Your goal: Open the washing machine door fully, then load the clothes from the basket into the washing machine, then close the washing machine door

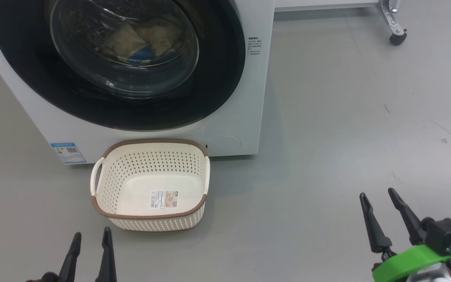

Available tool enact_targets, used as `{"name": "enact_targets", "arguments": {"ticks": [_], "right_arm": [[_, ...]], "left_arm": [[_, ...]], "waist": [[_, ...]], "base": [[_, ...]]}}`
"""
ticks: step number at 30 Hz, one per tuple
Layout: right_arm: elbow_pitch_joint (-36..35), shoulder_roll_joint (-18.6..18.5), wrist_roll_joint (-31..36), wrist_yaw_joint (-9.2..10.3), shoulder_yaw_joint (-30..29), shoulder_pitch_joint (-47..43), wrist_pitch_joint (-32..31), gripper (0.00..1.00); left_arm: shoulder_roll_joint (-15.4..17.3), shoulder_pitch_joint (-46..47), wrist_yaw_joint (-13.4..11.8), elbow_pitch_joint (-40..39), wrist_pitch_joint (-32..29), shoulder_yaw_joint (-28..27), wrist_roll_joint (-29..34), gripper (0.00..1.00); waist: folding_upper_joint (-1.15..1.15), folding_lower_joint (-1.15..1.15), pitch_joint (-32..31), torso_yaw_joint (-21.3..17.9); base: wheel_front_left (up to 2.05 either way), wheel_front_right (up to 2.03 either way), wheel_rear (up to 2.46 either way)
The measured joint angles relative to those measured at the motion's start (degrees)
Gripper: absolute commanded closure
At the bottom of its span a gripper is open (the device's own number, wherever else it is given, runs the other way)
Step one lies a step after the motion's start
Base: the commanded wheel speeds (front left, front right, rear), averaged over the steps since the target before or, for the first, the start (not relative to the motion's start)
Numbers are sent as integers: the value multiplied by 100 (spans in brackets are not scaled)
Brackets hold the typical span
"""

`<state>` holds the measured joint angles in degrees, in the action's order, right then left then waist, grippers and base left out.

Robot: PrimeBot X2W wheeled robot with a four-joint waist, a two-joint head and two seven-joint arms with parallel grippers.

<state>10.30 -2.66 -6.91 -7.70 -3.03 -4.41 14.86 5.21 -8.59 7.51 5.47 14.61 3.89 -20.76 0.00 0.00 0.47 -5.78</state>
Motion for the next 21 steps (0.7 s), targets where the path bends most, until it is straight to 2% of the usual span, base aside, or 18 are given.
{"name": "enact_targets", "arguments": {"ticks": [21], "right_arm": [[38,19,0,0,-21,1,0,0]], "left_arm": [[-1,1,0,-77,0,-42,0,0]], "waist": [[0,0,53,39]], "base": [[0,0,0]]}}
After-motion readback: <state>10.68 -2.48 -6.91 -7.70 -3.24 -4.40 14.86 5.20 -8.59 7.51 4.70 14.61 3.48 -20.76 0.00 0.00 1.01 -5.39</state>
